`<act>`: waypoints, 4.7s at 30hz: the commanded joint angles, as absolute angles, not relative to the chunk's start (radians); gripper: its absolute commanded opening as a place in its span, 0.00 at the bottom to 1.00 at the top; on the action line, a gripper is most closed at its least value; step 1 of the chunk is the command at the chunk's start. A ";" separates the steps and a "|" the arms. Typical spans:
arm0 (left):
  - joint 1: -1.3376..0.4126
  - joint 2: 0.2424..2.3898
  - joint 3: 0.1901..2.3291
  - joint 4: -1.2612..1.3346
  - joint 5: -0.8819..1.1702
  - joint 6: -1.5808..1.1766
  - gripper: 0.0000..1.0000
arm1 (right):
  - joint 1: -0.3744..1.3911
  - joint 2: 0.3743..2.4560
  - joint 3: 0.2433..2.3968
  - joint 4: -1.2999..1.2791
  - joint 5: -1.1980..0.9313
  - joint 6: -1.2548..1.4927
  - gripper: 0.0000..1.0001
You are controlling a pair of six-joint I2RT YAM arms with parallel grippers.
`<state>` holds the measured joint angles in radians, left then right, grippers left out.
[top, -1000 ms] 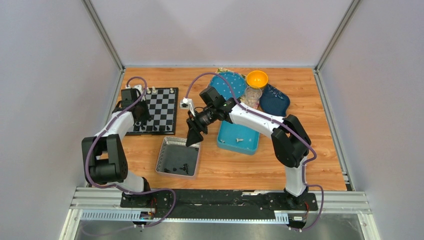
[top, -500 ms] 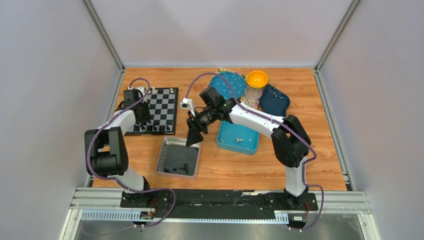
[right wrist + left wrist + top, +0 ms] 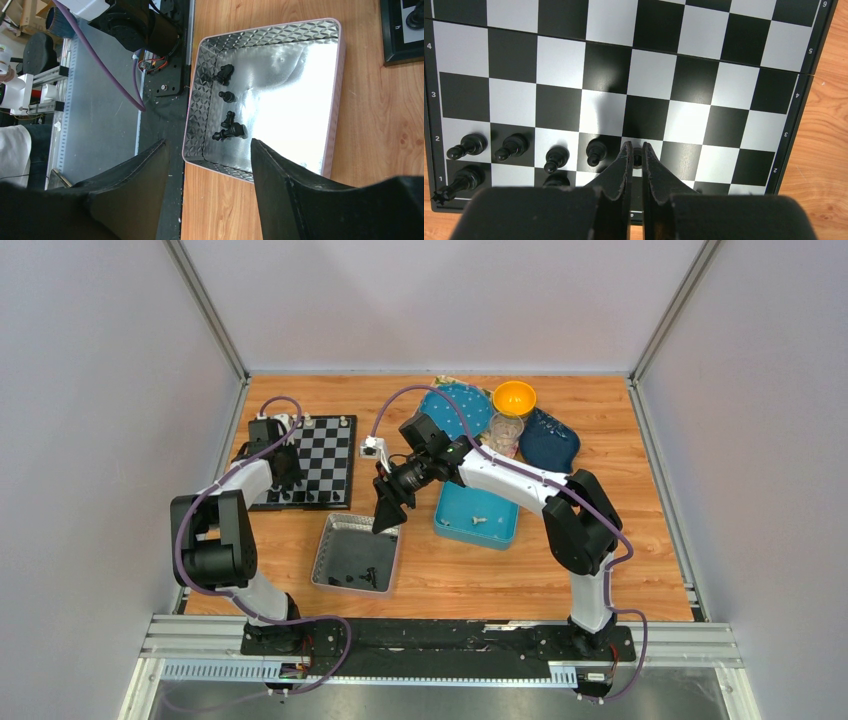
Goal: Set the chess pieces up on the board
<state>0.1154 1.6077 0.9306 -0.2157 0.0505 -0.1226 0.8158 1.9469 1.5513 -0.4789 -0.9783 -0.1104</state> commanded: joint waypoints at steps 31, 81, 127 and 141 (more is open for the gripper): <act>0.110 1.595 1.015 -0.258 0.060 -0.109 0.35 | 0.816 1.941 1.580 -0.506 -0.996 -0.166 0.63; 0.218 0.684 0.752 -0.707 0.158 -0.364 0.80 | 1.019 2.276 1.879 -0.969 -0.833 -1.126 0.54; 0.218 0.620 0.563 -0.562 0.449 -0.529 0.77 | 0.963 2.232 1.802 -0.750 -0.733 -0.755 0.05; 0.216 0.548 0.348 -0.359 0.626 -0.784 0.72 | 0.904 2.212 1.804 -0.640 -0.810 -0.235 0.04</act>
